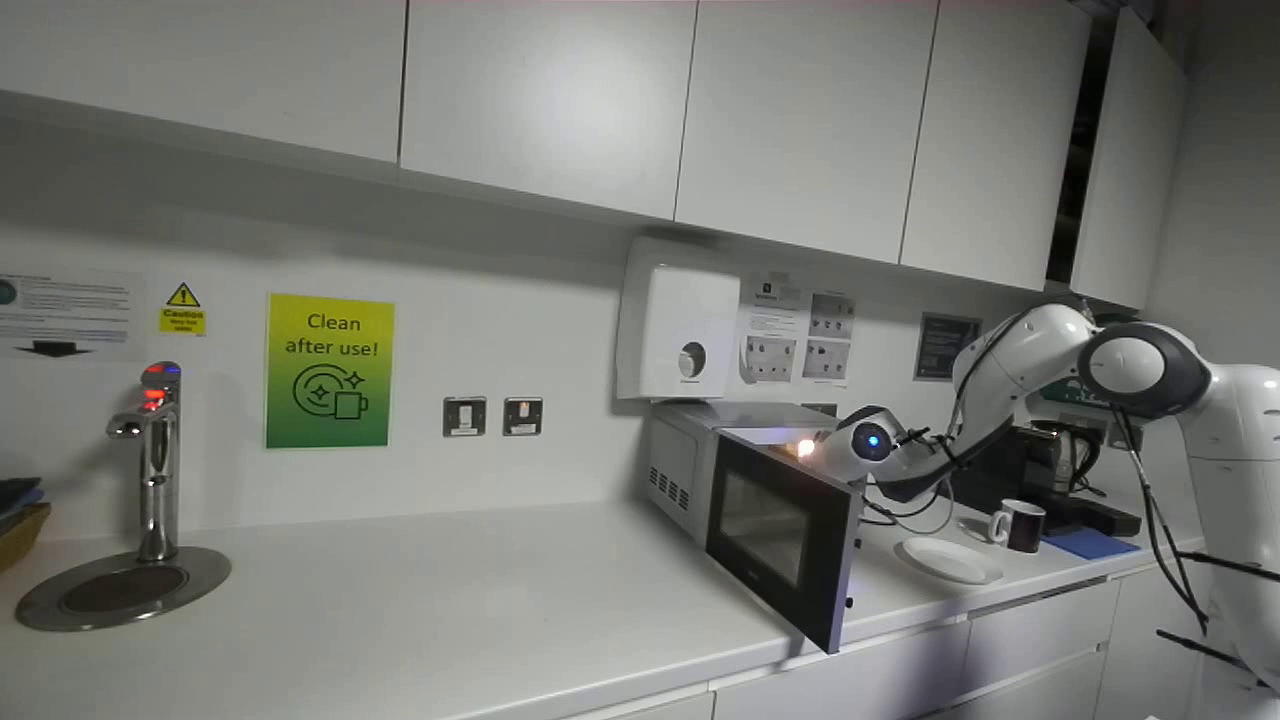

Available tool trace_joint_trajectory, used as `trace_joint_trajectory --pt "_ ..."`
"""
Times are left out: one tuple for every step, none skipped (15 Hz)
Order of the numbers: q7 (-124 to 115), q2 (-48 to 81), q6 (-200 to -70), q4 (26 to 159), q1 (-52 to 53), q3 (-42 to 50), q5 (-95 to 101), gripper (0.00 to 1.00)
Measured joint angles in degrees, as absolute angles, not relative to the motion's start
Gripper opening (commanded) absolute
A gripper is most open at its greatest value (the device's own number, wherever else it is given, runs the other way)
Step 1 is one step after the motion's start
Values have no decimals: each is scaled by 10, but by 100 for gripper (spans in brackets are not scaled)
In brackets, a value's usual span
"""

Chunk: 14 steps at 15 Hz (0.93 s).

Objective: Remove the mug from the microwave and put it on the counter

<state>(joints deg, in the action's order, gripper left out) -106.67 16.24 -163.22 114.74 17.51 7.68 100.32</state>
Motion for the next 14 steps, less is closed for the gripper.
trace_joint_trajectory --pt "-1071 163 -1632 1145 173 77 1009 100" --pt "-1074 165 -1632 1142 171 77 1012 100" --pt "-1075 168 -1632 1138 169 77 1015 100" --pt "-1076 173 -1633 1134 167 77 1017 100" --pt "-1076 178 -1635 1128 165 77 1017 100" --pt "-1076 184 -1637 1122 163 77 1017 100" --pt "-1076 191 -1639 1116 162 77 1017 100" --pt "-1076 197 -1641 1110 161 77 1017 100" --pt "-1076 204 -1644 1103 160 77 1017 100" --pt "-1076 211 -1645 1097 160 77 1017 100" --pt "-1076 217 -1646 1090 159 77 1017 100" --pt "-1076 223 -1646 1083 159 77 1018 100" --pt "-1076 228 -1646 1076 159 77 1019 100" --pt "-1076 234 -1646 1069 159 77 1019 100"
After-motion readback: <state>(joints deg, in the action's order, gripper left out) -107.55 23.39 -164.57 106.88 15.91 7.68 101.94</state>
